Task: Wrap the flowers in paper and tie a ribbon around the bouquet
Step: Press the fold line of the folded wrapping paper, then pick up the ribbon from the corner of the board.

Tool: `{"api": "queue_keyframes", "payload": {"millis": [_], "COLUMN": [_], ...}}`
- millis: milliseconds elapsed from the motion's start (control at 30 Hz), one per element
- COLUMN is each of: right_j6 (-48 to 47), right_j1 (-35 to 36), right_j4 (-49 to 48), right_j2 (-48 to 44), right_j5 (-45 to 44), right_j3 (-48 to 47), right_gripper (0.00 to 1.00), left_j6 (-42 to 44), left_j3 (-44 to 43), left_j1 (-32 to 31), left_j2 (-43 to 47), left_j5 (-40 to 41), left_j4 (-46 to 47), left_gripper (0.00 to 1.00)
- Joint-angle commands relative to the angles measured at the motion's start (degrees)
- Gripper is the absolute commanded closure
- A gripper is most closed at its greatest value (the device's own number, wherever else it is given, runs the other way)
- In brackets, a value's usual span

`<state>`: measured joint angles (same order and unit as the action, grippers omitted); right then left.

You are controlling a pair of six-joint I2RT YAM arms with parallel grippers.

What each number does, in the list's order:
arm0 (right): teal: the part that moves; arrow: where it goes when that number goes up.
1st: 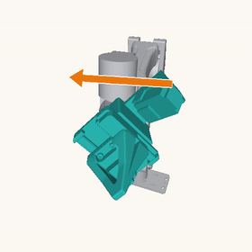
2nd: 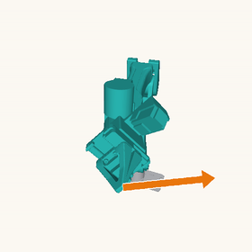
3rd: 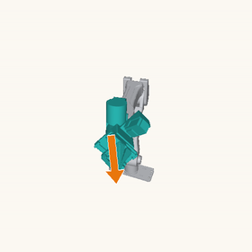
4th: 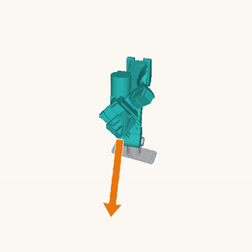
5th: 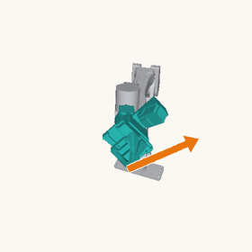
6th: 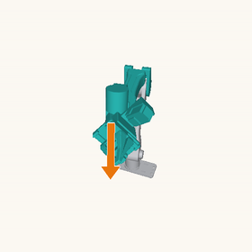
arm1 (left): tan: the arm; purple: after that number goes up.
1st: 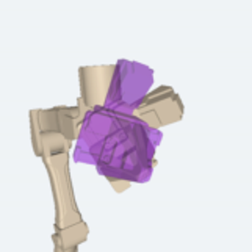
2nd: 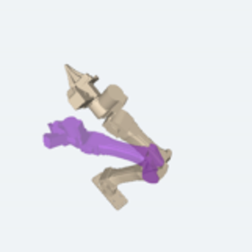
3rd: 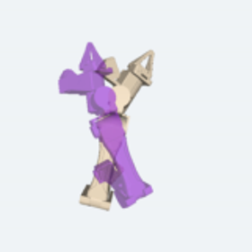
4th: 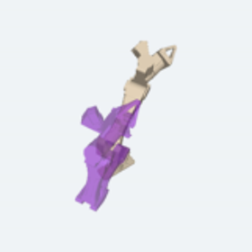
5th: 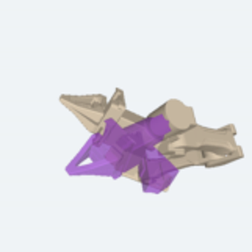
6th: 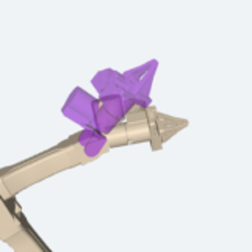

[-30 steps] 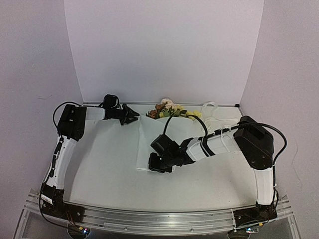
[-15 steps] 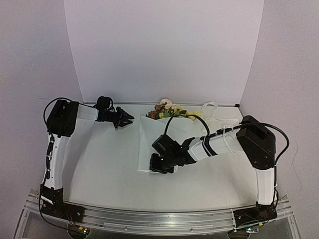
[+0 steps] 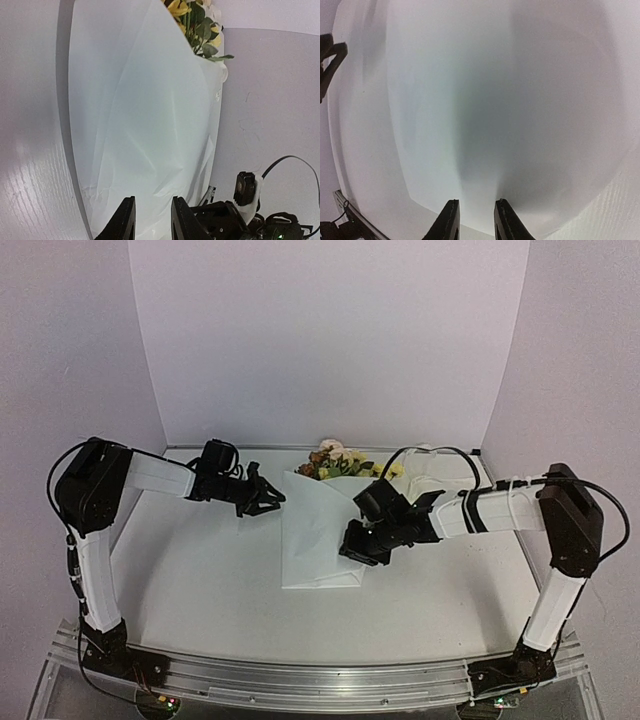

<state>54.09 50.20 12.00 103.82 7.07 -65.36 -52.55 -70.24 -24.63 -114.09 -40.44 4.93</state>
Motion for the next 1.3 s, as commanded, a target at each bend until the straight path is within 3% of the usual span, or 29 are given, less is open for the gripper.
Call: {"api": "queue_keyframes", "payload": {"millis": [0,267,633,767,967,1267], "right_j6": [-1.74,-1.67,-5.60,-5.22,-2.21,-2.96], "right_j1": [-0.87,-1.01,-1.57,-2.66,-2.80,-2.92], "right_j4": [2.07,2.10,8.25,9.69,8.58,8.31], "right_j2": [0.65,6.91,3.35,6.30,8.24,6.17], "right_j5": [-0.86,0.69,-2.96,-1.68,-0.26,-0.66], "right_j3": [3.00,0.96,-3.28,-6.25,-6.18,-3.92], "right_gripper": [0.74,0.78,0.75,0.76,0.80,0.80], "left_j6": [0.74,-0.33,0.43,-0.26,-6.94,-10.04], "left_j3": [2.21,4.09,0.43,-3.91,-8.37,-12.17], "left_j1": [-1.64,-2.60,-6.82,-11.80,-16.07,-16.88], "left_j2": [2.48,2.46,4.05,0.79,-8.28,-16.90], "left_j5": [1.43,1.89,-0.53,-0.94,-1.96,3.06], "left_j4": [0.05,0.77,0.87,1.11,9.13,8.15], "left_gripper": [0.74,0.74,0.71,0.72,0.75,0.77]}}
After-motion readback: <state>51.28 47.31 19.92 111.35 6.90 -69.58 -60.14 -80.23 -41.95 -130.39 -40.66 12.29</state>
